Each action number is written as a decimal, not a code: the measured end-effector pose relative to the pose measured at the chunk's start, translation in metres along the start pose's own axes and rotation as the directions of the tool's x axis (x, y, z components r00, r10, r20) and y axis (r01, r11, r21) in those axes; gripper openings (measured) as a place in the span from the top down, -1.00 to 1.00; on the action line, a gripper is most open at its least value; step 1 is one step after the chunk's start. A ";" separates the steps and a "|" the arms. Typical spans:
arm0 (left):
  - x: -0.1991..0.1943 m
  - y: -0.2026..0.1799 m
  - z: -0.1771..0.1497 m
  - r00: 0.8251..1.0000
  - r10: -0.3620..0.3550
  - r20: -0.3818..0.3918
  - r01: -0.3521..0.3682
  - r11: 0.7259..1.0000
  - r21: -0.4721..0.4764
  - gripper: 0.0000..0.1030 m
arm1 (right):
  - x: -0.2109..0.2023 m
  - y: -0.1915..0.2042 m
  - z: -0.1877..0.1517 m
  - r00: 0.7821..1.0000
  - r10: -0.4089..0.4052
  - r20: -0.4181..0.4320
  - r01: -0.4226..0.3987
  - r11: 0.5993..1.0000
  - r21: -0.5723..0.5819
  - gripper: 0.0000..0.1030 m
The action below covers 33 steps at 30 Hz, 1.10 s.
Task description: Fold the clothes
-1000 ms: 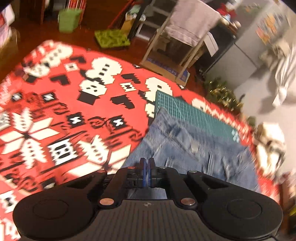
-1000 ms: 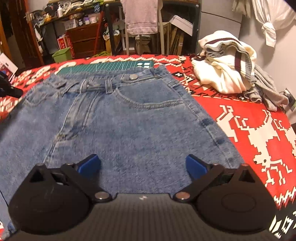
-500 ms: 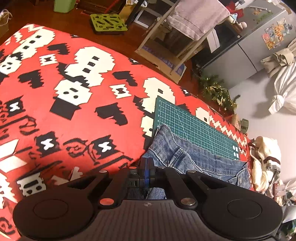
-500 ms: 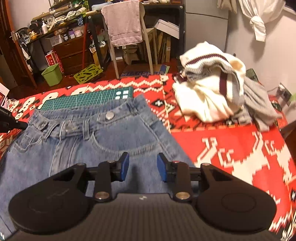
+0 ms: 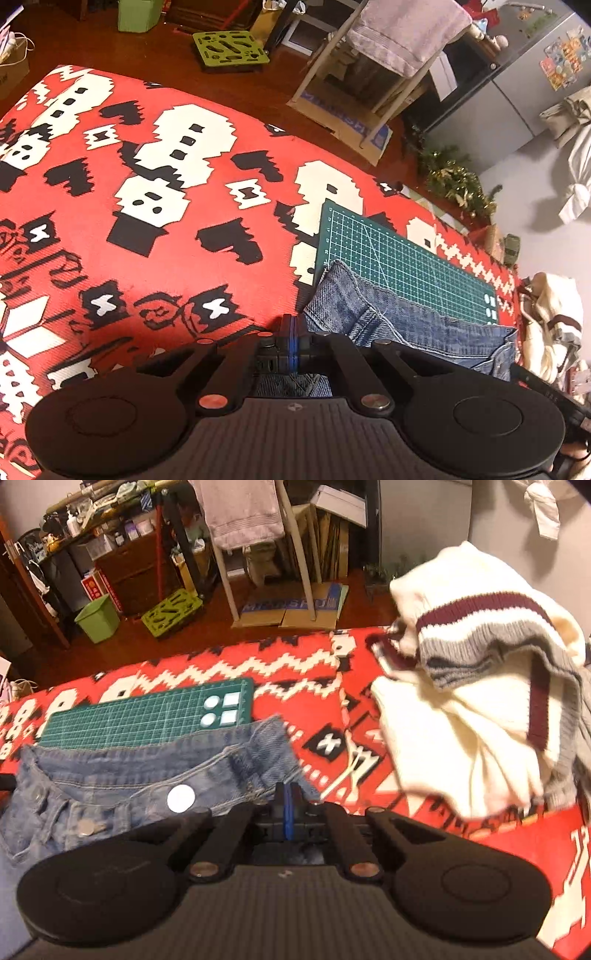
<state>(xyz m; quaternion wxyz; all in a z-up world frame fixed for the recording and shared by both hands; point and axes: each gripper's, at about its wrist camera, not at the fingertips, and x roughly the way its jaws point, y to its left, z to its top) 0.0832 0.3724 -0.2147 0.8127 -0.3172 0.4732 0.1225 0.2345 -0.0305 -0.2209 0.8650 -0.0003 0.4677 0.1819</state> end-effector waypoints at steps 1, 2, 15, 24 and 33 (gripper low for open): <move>0.001 0.000 0.001 1.000 0.003 0.001 -0.003 1.000 -0.001 0.99 | 0.001 -0.004 0.002 1.000 0.008 0.001 -0.008 1.000 0.017 1.00; 0.001 0.000 0.001 1.000 0.003 0.000 -0.003 1.000 -0.004 0.99 | 0.002 -0.007 0.004 1.000 0.016 0.003 -0.017 0.999 0.037 1.00; -0.035 0.016 -0.004 0.986 -0.167 0.026 0.168 0.984 -0.066 1.00 | -0.002 -0.018 -0.003 0.995 0.091 -0.040 -0.089 0.995 0.034 1.00; -0.040 0.023 -0.028 0.991 -0.133 0.000 0.133 0.990 -0.043 1.00 | -0.017 -0.041 -0.003 0.995 0.103 0.019 -0.104 0.984 0.142 0.99; -0.028 0.022 -0.041 0.994 -0.098 -0.039 0.097 0.995 -0.010 0.99 | -0.022 -0.060 -0.038 0.992 0.122 -0.016 -0.117 0.976 0.182 1.00</move>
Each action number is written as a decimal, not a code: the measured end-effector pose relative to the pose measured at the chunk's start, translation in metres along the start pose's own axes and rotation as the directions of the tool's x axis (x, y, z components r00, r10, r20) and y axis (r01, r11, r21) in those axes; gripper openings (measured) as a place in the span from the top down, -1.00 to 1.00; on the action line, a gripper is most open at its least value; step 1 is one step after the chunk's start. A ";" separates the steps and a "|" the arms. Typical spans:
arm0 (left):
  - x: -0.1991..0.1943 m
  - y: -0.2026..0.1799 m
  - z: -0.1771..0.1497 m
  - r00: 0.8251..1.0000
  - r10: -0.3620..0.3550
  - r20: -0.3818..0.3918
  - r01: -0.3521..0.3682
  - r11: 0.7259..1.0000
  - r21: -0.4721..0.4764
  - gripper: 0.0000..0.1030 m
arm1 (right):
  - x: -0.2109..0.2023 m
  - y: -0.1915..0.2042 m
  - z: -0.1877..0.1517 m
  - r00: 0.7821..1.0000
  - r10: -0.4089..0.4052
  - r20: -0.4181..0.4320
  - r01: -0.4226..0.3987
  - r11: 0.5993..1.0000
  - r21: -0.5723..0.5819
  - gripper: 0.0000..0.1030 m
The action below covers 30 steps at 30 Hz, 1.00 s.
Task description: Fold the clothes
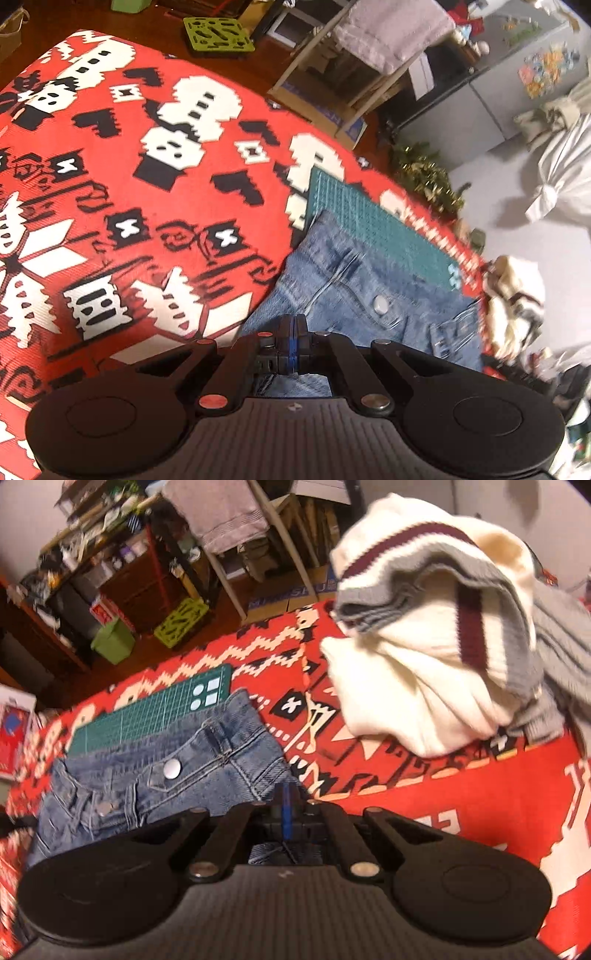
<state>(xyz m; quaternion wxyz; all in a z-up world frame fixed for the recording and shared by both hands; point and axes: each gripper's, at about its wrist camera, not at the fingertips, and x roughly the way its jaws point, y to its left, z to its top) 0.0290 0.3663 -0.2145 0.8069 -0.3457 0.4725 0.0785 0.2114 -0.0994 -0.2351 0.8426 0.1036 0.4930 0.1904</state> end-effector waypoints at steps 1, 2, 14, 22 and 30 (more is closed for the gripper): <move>0.001 0.002 -0.002 1.000 0.008 0.006 -0.008 1.000 0.000 0.99 | 0.000 -0.001 0.002 1.000 -0.016 0.003 0.016 1.000 -0.003 1.00; 0.001 0.006 -0.001 1.000 0.009 0.005 -0.009 1.000 -0.016 0.99 | 0.000 -0.001 0.004 1.000 -0.029 0.006 0.029 1.000 -0.005 1.00; 0.008 -0.001 0.011 1.000 0.013 -0.004 -0.013 0.999 -0.029 0.98 | -0.009 0.009 0.005 0.999 -0.034 -0.005 0.033 0.998 -0.058 0.99; -0.019 0.021 -0.009 0.998 0.054 -0.010 -0.053 0.997 0.056 0.99 | -0.036 -0.008 -0.012 0.999 -0.049 -0.010 0.048 0.992 -0.117 0.88; -0.039 0.022 -0.027 0.999 -0.028 0.022 0.028 1.000 0.010 0.99 | -0.050 -0.005 -0.026 1.000 0.003 0.012 -0.002 0.996 -0.091 0.87</move>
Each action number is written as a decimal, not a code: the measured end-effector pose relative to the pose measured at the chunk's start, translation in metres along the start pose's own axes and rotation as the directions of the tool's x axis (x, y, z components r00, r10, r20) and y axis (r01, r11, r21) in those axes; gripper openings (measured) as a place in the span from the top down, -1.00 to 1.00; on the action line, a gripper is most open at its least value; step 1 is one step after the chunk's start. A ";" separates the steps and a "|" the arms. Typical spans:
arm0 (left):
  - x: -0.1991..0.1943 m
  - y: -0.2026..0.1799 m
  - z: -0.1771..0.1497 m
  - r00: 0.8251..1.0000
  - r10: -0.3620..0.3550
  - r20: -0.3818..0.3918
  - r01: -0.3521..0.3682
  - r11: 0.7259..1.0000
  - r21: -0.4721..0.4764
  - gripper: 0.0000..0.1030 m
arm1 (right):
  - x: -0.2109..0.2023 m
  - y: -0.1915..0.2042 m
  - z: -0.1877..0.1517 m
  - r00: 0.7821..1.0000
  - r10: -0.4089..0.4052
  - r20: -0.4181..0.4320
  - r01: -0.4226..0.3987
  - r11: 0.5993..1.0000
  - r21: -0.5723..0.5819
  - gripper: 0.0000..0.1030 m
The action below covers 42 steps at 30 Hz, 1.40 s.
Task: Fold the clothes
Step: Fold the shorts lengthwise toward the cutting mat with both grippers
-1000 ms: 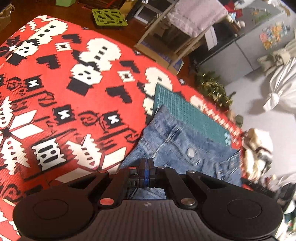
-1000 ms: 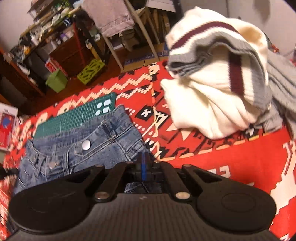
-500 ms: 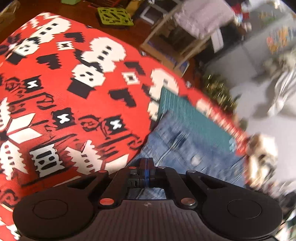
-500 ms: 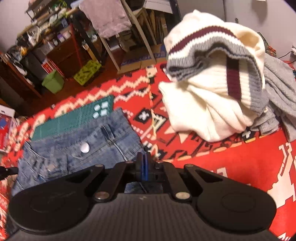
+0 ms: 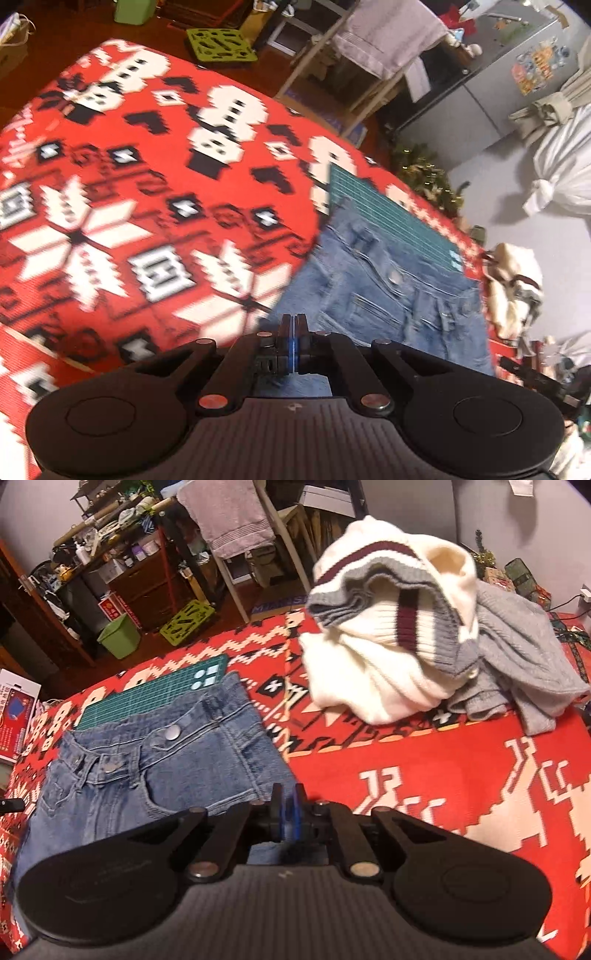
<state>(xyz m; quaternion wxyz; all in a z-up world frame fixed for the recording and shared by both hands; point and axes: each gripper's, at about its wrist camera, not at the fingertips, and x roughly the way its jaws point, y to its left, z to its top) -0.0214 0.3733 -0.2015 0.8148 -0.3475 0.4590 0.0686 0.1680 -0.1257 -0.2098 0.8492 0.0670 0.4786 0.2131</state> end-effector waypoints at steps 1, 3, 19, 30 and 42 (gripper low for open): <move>0.005 -0.002 -0.003 1.000 0.016 -0.011 -0.016 1.000 0.008 0.99 | 0.003 0.002 -0.001 1.000 0.001 -0.003 -0.001 1.000 0.003 0.87; 0.014 -0.004 -0.010 0.998 0.055 -0.029 -0.055 0.998 0.022 0.98 | 0.009 0.003 -0.002 1.000 -0.001 -0.012 0.001 1.000 0.011 0.87; -0.033 0.045 -0.062 0.999 0.037 -0.006 -0.038 0.998 -0.051 0.96 | -0.052 -0.048 -0.072 1.000 -0.008 -0.012 0.009 0.998 0.069 0.98; -0.029 0.011 -0.052 1.000 0.010 0.011 -0.010 1.000 -0.002 0.96 | -0.057 -0.012 -0.065 0.999 -0.047 0.012 0.047 0.999 -0.016 0.82; -0.009 0.015 -0.043 0.996 0.087 0.023 -0.086 0.996 -0.024 0.95 | -0.053 -0.020 -0.076 0.997 -0.080 0.016 0.079 0.996 0.041 0.83</move>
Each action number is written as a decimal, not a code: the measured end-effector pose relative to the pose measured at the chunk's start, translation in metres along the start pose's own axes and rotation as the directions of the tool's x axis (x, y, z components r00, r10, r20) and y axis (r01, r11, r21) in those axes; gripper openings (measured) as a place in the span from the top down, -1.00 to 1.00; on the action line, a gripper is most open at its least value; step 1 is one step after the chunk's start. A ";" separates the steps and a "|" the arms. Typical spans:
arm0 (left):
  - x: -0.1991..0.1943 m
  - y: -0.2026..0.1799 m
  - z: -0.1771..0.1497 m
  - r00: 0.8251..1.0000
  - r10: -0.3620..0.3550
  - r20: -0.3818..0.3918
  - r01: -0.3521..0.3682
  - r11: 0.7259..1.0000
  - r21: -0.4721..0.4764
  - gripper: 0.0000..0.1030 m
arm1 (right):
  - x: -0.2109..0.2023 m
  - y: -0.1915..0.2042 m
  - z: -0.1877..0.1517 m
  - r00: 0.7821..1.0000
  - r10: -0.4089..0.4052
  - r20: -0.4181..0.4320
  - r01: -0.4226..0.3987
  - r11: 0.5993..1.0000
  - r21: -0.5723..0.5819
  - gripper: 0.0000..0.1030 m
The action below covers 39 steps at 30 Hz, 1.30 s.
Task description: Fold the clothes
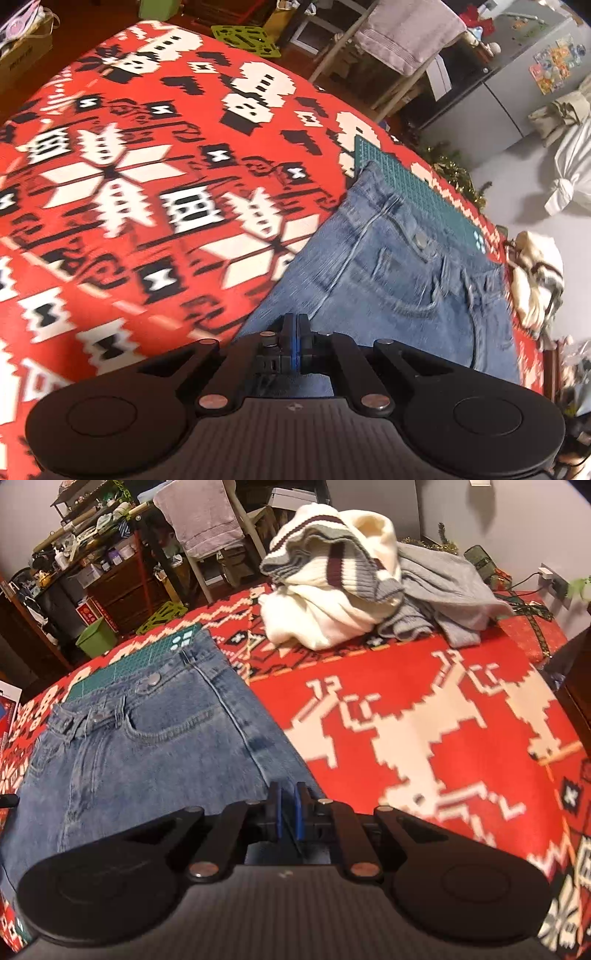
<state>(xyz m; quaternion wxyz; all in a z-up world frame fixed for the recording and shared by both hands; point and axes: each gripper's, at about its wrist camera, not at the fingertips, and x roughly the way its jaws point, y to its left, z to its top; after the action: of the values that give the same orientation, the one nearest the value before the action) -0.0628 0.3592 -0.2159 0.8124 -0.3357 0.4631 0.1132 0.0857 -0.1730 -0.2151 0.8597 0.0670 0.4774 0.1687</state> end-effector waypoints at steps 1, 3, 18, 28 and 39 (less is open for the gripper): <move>-0.005 0.006 -0.005 1.000 0.006 0.002 -0.006 1.000 0.000 0.95 | -0.004 -0.004 -0.004 1.000 0.004 0.001 -0.004 1.000 0.007 0.86; -0.015 0.019 -0.015 1.000 -0.002 0.004 0.002 1.000 -0.026 0.95 | -0.011 -0.011 -0.012 1.000 0.006 0.005 -0.006 1.000 0.025 0.89; -0.052 0.033 -0.058 0.998 0.065 0.003 -0.065 0.998 0.024 0.95 | -0.036 -0.014 -0.035 0.999 -0.032 0.025 0.032 0.999 -0.016 0.89; -0.075 0.033 -0.072 0.998 0.063 0.012 -0.063 0.998 0.028 0.96 | -0.058 0.010 -0.041 0.999 -0.009 0.041 0.011 0.998 -0.055 0.80; -0.053 -0.034 -0.091 0.993 -0.109 -0.050 0.114 0.989 0.098 0.96 | -0.030 0.130 -0.065 0.989 0.132 -0.065 -0.146 0.945 -0.293 0.80</move>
<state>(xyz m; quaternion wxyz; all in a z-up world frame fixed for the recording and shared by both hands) -0.1365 0.2813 -0.1888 0.8229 -0.3221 0.4666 0.0367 -0.0129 -0.0649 -0.1900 0.8351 -0.0330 0.4600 0.3000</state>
